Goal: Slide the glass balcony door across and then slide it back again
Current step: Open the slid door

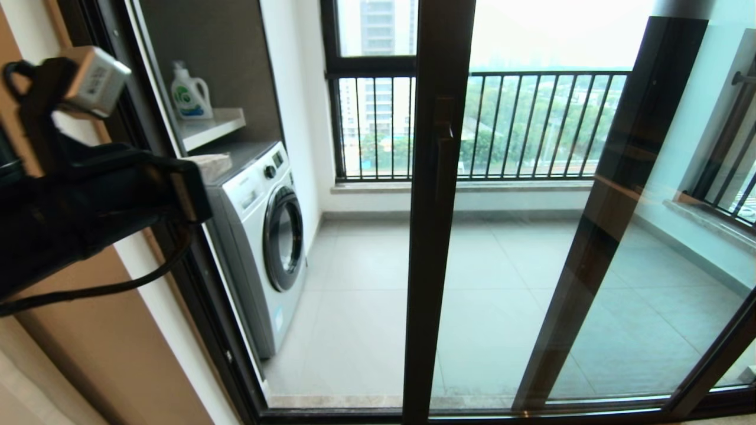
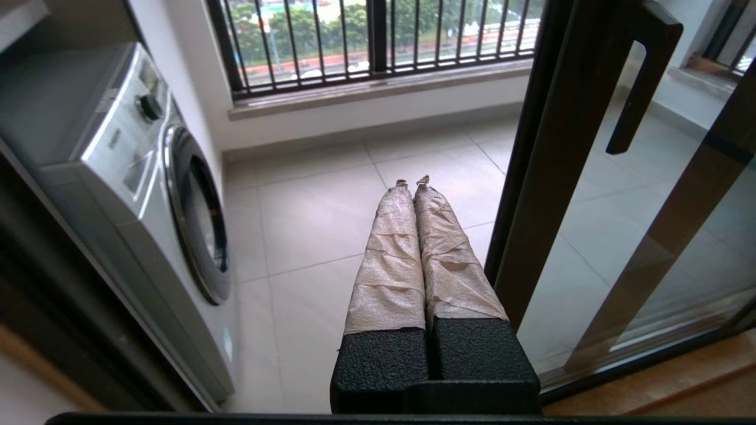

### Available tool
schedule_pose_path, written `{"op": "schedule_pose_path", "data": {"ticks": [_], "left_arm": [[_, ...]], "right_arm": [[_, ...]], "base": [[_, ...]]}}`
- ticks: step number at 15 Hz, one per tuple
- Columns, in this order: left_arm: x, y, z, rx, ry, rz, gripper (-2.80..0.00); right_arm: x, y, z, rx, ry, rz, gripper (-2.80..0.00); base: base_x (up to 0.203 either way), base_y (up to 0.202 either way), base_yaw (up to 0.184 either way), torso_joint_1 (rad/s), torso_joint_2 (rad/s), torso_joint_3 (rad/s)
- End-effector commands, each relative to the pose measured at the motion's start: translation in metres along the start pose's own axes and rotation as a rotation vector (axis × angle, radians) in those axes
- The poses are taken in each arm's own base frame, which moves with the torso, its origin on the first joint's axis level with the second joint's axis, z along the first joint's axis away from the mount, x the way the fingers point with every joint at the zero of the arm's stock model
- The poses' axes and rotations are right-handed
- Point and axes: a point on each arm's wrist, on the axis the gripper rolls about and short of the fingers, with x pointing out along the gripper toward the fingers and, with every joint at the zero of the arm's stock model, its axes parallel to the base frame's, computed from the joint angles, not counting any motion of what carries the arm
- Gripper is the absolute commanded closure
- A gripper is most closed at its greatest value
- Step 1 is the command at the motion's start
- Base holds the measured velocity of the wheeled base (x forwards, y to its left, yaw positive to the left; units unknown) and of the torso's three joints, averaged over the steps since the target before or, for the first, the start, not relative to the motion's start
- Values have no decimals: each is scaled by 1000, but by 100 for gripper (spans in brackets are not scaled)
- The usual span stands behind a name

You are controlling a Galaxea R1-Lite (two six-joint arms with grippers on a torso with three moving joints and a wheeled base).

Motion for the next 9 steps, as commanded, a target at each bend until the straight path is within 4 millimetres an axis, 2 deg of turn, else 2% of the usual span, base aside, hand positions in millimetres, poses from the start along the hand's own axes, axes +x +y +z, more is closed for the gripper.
{"op": "schedule_pose_path", "data": {"ticks": [1,5,9], "left_arm": [[-93,10,12,5,-164,68,0],[-170,25,-3,74,-181,353,0],[-239,13,-32,151,-283,517,0]], "right_arm": [[1,0,-3,0,9,0,0],[1,0,-3,0,9,0,0],[1,0,-3,0,7,0,0]], "base": [[0,0,0,0,0,0],[0,0,0,0,0,0],[0,0,0,0,0,0]]}}
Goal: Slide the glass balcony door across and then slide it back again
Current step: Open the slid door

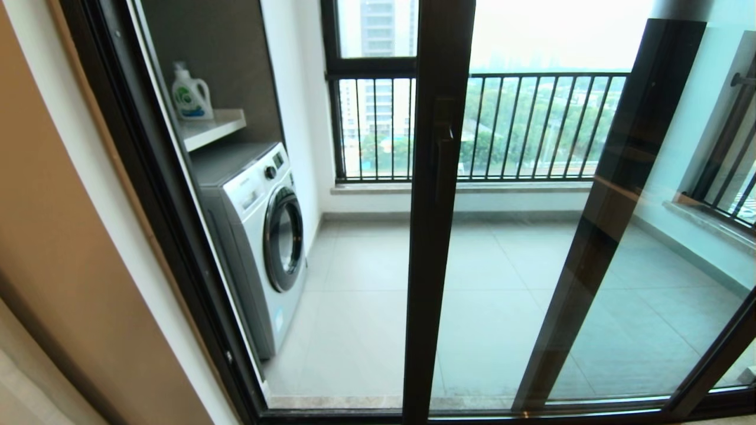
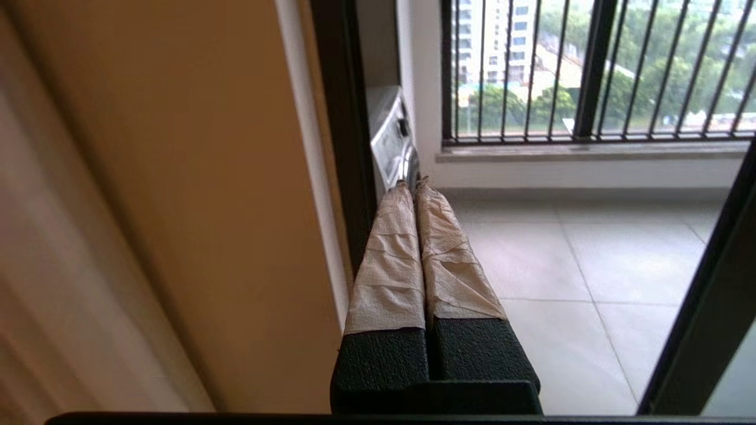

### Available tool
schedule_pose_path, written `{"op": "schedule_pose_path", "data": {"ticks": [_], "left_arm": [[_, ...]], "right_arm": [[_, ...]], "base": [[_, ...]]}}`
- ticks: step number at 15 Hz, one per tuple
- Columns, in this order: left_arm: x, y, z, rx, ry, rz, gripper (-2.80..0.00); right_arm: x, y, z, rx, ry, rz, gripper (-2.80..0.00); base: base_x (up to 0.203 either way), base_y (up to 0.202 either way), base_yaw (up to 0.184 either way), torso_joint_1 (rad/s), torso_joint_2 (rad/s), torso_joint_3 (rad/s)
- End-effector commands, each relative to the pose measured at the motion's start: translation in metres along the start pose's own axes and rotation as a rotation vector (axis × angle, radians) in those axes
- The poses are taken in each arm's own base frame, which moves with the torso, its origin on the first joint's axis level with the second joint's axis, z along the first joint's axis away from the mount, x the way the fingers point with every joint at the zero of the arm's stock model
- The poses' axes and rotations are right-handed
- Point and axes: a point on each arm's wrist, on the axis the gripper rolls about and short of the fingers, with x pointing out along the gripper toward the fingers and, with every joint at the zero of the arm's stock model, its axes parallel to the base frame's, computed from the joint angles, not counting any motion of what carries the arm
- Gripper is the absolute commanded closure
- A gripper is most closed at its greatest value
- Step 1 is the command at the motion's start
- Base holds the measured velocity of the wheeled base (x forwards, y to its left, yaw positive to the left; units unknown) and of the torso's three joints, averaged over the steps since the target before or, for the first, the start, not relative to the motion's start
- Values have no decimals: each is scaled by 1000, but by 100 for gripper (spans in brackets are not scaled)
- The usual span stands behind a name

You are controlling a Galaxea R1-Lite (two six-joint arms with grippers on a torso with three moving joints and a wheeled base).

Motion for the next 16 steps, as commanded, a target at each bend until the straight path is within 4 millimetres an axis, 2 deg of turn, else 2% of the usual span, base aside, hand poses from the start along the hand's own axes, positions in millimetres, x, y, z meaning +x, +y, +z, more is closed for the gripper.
{"op": "schedule_pose_path", "data": {"ticks": [1,3,5,8,9,10,11,14,16], "left_arm": [[-61,8,-11,16,-140,92,0],[-81,4,-35,68,-142,49,0],[-87,-2,-72,105,-110,-87,0],[-71,-15,-156,187,122,-195,0],[-69,-17,-172,200,159,-212,0],[-69,-18,-178,205,174,-222,0],[-70,-18,-174,187,158,-221,0],[-70,-17,-175,-69,189,-161,0],[-70,-16,-175,-71,191,-138,0]], "right_arm": [[1,0,-3,0,9,1,0],[1,0,-3,0,9,1,0],[1,0,-3,0,9,1,0],[1,0,-3,0,8,1,0],[1,0,-3,0,9,1,0],[1,0,-3,0,8,1,0],[1,0,-3,0,9,1,0],[1,0,-3,0,9,1,0],[1,0,-3,0,9,1,0]], "base": [[0,0,0,0,0,0],[0,0,0,0,0,0],[0,0,0,0,0,0],[0,0,0,0,0,0],[0,0,0,0,0,0],[0,0,0,0,0,0],[0,0,0,0,0,0],[0,0,0,0,0,0],[0,0,0,0,0,0]]}}
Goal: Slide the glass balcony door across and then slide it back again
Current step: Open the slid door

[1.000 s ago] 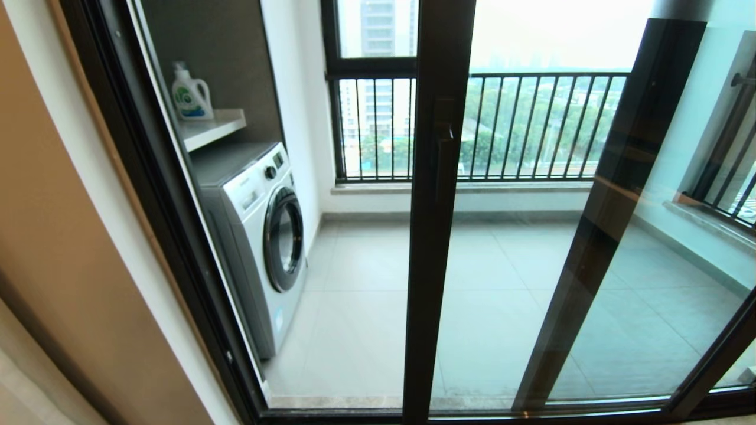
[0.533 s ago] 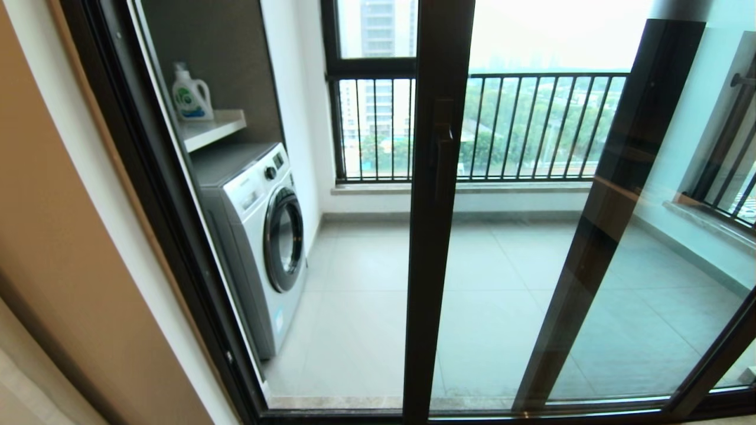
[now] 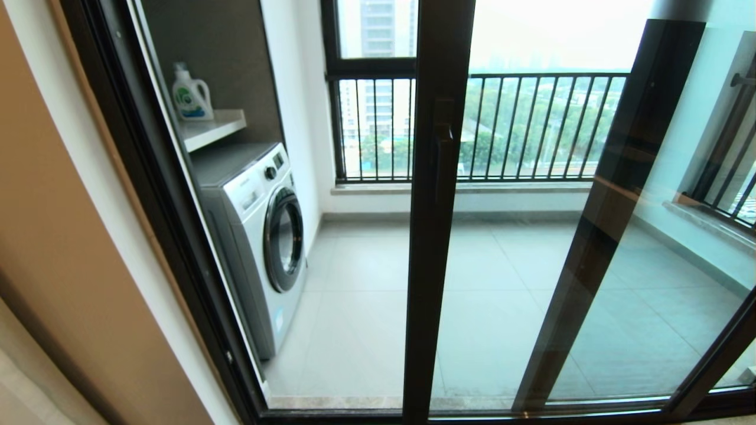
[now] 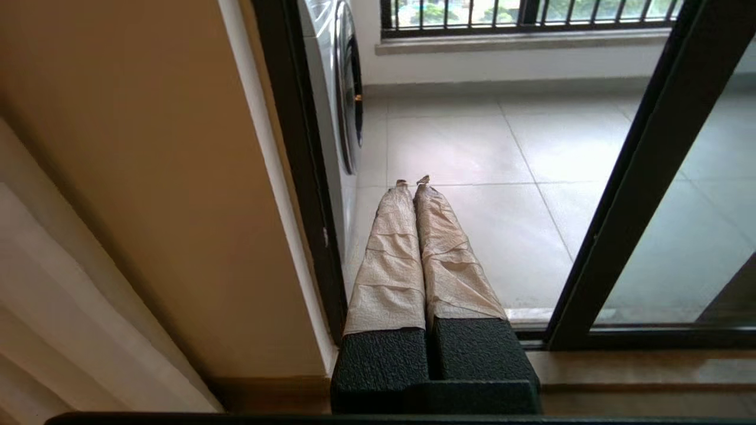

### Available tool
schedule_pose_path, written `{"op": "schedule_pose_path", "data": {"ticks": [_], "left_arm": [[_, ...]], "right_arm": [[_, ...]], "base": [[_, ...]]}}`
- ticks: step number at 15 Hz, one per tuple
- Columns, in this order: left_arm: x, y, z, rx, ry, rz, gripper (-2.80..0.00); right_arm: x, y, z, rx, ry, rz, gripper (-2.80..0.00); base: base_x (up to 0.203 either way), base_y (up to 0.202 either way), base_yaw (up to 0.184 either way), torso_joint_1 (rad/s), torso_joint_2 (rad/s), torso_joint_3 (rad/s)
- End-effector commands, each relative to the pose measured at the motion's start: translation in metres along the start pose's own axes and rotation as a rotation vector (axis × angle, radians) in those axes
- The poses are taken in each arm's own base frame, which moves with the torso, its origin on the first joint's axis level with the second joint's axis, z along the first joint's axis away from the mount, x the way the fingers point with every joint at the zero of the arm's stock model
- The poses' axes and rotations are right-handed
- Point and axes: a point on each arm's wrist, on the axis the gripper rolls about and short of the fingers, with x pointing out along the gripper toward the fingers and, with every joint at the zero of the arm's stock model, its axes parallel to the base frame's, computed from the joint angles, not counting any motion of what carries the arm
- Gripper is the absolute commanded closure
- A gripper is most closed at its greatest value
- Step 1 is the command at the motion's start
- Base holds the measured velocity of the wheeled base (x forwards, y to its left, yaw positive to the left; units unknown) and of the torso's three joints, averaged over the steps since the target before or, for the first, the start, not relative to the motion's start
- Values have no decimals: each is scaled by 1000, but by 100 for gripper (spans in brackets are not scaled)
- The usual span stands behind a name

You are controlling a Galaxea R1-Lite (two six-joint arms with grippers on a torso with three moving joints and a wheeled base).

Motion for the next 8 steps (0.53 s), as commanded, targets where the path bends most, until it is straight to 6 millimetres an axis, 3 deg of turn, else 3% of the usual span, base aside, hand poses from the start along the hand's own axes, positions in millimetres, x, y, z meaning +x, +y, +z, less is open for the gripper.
{"op": "schedule_pose_path", "data": {"ticks": [1,8], "left_arm": [[0,0,-1,-13,1,9,0],[0,0,-1,-40,-1,16,0]], "right_arm": [[1,0,-3,0,9,0,0],[1,0,-3,0,8,0,0]], "base": [[0,0,0,0,0,0],[0,0,0,0,0,0]]}}
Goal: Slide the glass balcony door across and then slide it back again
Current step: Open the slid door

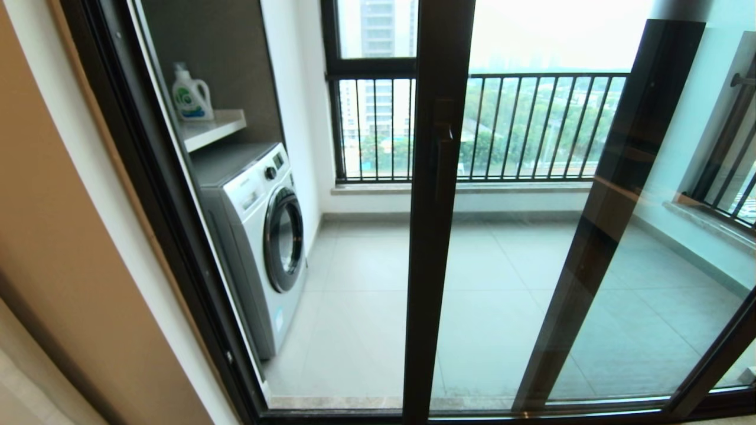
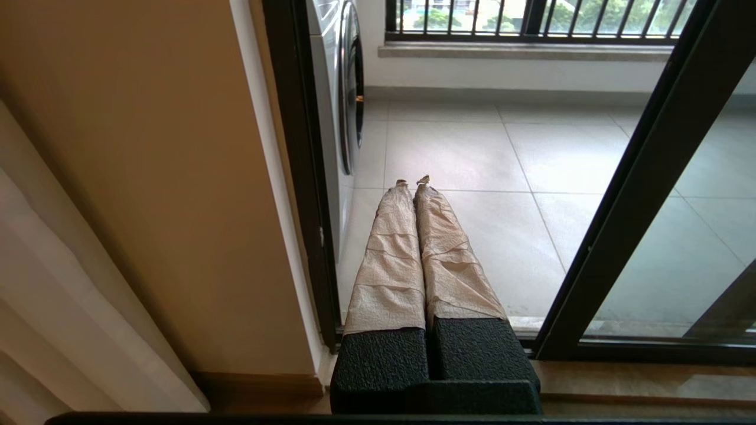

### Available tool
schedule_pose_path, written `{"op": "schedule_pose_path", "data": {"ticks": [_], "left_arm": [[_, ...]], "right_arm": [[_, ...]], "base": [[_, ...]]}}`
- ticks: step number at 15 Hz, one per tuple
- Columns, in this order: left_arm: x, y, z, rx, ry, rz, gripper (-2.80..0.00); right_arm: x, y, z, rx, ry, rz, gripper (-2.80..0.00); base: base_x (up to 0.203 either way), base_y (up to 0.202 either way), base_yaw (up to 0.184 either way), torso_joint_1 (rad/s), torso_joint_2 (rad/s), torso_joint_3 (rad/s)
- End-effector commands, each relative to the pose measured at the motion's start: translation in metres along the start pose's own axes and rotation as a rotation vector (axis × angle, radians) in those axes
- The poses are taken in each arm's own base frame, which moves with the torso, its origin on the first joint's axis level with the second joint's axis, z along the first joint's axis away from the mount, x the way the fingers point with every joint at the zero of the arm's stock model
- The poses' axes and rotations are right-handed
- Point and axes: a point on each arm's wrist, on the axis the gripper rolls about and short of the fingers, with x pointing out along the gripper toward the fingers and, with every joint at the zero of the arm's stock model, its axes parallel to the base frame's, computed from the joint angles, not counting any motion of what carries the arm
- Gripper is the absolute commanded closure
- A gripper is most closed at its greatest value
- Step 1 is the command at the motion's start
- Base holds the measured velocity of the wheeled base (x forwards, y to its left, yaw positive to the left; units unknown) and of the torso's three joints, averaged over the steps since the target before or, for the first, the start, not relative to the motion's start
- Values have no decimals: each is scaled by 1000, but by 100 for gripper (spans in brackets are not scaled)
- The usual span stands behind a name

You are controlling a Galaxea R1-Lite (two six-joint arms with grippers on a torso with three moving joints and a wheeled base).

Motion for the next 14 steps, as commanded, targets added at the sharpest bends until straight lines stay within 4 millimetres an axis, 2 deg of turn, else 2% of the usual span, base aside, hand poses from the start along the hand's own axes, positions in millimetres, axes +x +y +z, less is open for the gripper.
{"op": "schedule_pose_path", "data": {"ticks": [1,14], "left_arm": [[0,0,0,0,4,0,0],[0,0,0,0,3,1,0]], "right_arm": [[1,0,-3,0,9,0,0],[1,0,-3,-2,8,0,0]], "base": [[0,0,0,0,0,0],[0,0,0,0,0,0]]}}
